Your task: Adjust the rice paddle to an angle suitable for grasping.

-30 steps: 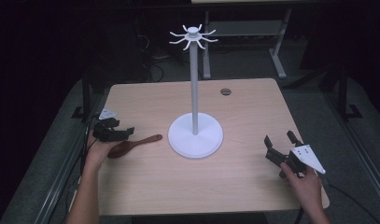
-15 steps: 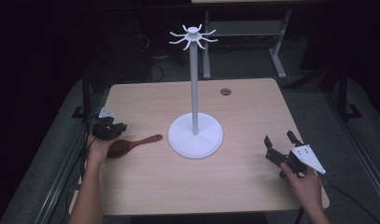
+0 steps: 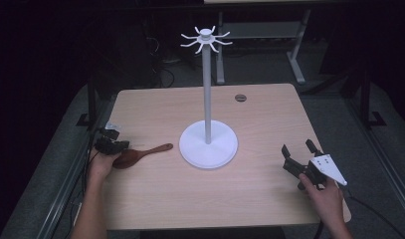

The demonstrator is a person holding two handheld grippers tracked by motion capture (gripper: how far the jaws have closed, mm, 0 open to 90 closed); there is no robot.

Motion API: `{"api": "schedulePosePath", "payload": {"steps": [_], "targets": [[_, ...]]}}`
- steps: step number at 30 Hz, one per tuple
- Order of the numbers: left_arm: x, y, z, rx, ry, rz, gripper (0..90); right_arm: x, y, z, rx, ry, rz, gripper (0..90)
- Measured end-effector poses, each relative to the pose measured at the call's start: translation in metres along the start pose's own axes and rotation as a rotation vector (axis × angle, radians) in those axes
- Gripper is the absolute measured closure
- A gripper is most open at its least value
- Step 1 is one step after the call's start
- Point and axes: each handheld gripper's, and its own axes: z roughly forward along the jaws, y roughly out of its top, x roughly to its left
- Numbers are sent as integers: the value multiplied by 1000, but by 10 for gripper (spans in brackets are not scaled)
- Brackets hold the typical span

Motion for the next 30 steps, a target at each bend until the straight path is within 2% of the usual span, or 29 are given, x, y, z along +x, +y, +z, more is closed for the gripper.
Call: {"api": "schedulePosePath", "payload": {"steps": [17, 30], "targets": [[-6, -11, -11, 24, -39, -9, 897, 0, 0, 0, -2, 0, 1, 131], [-12, -28, -22, 45, -63, -25, 897, 0, 0, 0, 0, 1, 0, 131]]}}
